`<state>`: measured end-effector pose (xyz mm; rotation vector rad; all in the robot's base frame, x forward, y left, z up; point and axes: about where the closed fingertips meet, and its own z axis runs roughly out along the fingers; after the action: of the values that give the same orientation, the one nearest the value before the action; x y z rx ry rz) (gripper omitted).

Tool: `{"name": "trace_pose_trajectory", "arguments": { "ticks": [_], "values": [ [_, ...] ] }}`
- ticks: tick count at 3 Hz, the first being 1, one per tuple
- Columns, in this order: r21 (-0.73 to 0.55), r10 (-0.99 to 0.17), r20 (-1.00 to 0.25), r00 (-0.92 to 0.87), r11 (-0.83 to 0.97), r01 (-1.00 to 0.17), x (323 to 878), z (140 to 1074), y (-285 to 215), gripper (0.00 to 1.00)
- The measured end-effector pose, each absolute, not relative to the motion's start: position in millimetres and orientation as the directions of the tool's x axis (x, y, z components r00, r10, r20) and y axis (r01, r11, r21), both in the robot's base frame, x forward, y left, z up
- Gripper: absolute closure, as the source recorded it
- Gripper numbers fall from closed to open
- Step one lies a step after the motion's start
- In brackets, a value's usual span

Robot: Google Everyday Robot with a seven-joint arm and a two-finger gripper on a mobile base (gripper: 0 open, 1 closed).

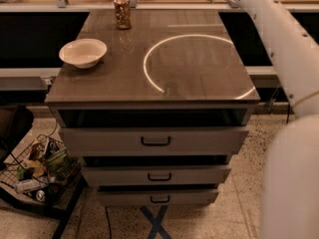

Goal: Place green can into paper bowl

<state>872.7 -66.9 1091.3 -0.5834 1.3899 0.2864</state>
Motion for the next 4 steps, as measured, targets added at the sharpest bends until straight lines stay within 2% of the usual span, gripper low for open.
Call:
{"name": "trace_pose_trajectory", "arguments": {
  "ticks": [1, 2, 4],
  "values": [
    [-0.209, -0.123, -0.975, 0.186, 0.794, -0.571, 811, 1080, -47, 1.00],
    [-0.180, -0.157, -0.983, 0.100, 0.669, -0.721, 773, 1005, 28, 1.00],
    [-0.144, -0.158, -0.984, 0.081, 0.449, -0.882, 747, 960, 116, 1.00]
  ]
}}
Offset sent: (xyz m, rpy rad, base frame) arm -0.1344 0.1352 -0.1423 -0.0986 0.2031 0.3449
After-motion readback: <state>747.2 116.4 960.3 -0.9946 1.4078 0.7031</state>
